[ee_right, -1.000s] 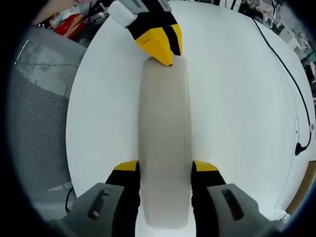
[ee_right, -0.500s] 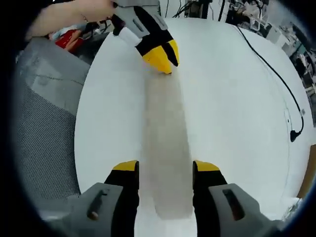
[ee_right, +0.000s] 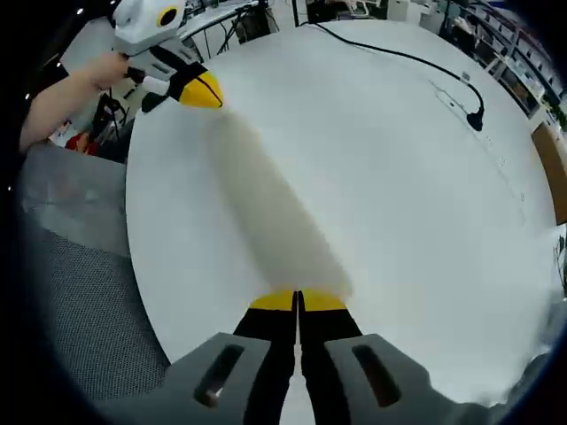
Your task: Arrange the utensils inside the cutlery case until each visible utensil rests in its matching compartment.
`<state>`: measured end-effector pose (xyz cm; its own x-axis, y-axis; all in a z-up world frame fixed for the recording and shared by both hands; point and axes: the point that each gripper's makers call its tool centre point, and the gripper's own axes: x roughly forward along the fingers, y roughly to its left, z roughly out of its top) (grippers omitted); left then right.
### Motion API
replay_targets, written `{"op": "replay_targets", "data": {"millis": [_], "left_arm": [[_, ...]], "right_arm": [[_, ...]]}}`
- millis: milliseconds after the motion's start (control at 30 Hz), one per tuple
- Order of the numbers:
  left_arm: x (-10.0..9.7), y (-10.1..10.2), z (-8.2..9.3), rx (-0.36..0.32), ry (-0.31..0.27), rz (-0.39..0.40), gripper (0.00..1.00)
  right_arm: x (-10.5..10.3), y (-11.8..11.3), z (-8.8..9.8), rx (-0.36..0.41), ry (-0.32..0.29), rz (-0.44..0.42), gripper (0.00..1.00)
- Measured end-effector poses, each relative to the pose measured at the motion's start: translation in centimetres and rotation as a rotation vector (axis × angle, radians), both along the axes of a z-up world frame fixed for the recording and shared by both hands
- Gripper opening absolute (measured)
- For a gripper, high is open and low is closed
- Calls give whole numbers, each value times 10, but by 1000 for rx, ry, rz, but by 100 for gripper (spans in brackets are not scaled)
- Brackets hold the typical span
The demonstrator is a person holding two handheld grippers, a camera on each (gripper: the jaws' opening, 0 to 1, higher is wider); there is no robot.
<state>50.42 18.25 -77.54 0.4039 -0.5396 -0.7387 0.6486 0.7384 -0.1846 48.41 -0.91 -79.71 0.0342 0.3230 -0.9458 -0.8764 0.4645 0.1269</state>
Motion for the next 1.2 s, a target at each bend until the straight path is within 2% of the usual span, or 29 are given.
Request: {"op": "replay_targets", "data": {"millis": [133,233,267,300,433,467,500,533,600,700,733,767,800,867,967,1000,1100,1200], "left_arm": [[-2,-1,-9,64,1,-34,0],[-13,2,-23,156,41,-80,0],[-11,0,-23,167,5,-101,0],[-9,-4,-24,153,-6,-89,0],[-8,-5,-23,191,9,-108,0],[-7,-6,-23,204,16,-107,0],[-8,-6,-23,217,18,-111,0],[-9,-7,-24,241,12,-121,0],[-9,-7,-24,288,-20,-169,0],[-9,-8,-23,263,-5,-150,0],[-8,-9,-23,254,-1,-156,0],[-8,-8,-22,244,8,-154,0],[-9,-8,-21,242,18,-148,0],[-10,-8,-19,240,10,-155,0],[-5,-7,-23,248,23,-147,0],[-2,-10,-19,230,11,-144,0],[-1,-12,-19,219,65,-125,0],[-2,-11,-19,234,77,-129,0]], "right_arm": [[-2,-3,-2,-29,2,-8,0],[-2,-3,-2,-42,-6,5,0],[-1,-4,-2,-53,-16,27,0],[-1,-3,-3,-64,-19,36,0],[-4,-1,-8,-109,1,21,0],[-1,-1,-7,-129,-44,68,0],[-5,-2,-4,-154,-19,30,0],[-2,-1,-7,-167,-25,64,0],[-2,-1,-7,-192,-25,54,0],[-1,-2,-7,-232,-35,116,0],[-1,-2,-6,-231,-24,145,0],[-1,-2,-6,-213,-10,136,0],[4,2,-2,-158,-11,37,0],[17,9,7,-78,-21,-89,0],[18,6,3,-116,-1,-44,0],[19,5,1,-134,-3,-35,0],[24,3,-6,-178,-8,-17,0],[20,3,-4,-206,-2,-6,0]]}}
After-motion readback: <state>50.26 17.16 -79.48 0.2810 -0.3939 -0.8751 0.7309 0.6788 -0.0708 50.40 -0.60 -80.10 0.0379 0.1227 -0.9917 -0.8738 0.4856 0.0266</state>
